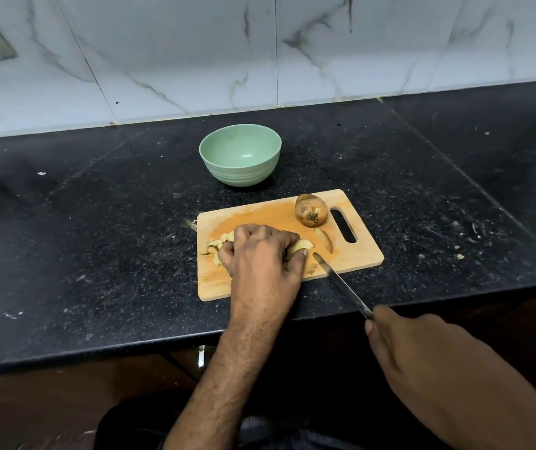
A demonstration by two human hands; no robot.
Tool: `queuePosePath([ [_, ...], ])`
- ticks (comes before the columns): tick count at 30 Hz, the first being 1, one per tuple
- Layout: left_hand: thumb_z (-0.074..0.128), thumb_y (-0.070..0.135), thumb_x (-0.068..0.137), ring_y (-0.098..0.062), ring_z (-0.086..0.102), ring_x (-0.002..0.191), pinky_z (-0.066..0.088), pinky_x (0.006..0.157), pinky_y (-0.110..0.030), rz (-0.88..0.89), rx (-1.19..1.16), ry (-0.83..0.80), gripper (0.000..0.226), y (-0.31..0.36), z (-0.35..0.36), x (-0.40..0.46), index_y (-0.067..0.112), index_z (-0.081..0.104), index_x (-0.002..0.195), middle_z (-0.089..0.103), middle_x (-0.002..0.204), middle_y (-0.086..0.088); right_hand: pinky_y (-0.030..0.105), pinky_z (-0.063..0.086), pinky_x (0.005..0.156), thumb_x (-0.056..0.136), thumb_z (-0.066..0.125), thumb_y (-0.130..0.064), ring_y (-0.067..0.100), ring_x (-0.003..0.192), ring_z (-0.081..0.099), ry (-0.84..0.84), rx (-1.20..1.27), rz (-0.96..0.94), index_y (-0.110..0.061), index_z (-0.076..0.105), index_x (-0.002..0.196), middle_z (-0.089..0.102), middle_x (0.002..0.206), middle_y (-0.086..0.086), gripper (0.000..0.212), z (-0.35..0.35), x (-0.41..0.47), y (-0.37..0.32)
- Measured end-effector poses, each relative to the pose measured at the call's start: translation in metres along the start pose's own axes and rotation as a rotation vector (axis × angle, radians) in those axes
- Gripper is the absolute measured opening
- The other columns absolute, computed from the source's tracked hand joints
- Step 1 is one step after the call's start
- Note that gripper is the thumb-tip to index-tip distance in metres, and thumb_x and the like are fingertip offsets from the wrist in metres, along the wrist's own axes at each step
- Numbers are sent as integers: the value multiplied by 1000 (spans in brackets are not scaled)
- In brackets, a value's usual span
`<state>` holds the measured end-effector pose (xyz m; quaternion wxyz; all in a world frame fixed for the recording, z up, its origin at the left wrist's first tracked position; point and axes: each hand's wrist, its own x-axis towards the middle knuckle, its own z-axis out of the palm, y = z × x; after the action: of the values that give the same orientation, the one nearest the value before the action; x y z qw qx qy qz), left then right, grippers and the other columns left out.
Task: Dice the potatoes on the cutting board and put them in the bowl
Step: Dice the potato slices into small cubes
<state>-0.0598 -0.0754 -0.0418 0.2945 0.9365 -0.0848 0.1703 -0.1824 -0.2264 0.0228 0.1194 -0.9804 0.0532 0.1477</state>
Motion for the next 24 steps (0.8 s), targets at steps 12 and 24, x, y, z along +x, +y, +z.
queuePosePath([
  [12,64,44,88,-8,32,111,18,96,-38,7,53,-24,27,-5,-5,-2,34,70,112,57,103,18,32,48,66,105,16,-47,12,72,54,162,-17,-85,-31,37,92,50,75,-7,29,3,27,-21],
  [24,70,41,84,-9,37,109,22,95,-39,-30,-35,-16,16,-6,-5,1,35,74,99,59,93,19,35,44,67,108,23,-37,18,76,52,137,-42,-93,-25,44,113,43,75,-8,25,10,44,-27],
])
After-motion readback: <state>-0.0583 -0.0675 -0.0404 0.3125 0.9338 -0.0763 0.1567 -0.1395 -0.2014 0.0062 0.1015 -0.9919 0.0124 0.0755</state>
